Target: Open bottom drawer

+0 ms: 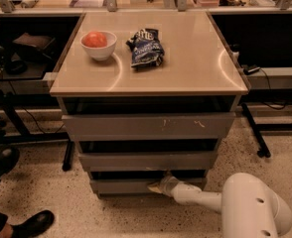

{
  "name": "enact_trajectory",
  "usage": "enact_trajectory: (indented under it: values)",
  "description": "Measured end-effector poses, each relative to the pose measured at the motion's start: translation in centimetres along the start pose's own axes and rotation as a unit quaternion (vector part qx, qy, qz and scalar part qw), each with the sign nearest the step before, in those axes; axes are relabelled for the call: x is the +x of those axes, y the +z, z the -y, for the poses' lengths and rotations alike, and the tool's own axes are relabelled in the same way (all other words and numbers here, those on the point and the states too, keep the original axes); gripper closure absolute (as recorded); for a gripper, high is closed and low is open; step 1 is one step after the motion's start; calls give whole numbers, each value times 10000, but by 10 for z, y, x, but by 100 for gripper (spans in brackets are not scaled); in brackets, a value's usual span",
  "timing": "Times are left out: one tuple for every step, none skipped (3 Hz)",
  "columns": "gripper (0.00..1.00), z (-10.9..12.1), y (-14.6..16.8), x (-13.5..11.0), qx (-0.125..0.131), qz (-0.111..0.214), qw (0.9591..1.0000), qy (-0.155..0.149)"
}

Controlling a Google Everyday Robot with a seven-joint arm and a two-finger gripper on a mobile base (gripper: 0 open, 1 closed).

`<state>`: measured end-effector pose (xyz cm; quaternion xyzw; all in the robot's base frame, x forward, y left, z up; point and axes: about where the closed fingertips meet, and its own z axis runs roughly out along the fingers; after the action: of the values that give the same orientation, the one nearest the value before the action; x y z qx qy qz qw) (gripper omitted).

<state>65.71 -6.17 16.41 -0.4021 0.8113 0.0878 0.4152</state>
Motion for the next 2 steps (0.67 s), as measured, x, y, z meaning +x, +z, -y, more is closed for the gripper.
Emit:
enact_trajectory:
  values:
    - [64,0,0,0,0,0,10000,0]
    - [88,0,0,0,0,0,10000,0]
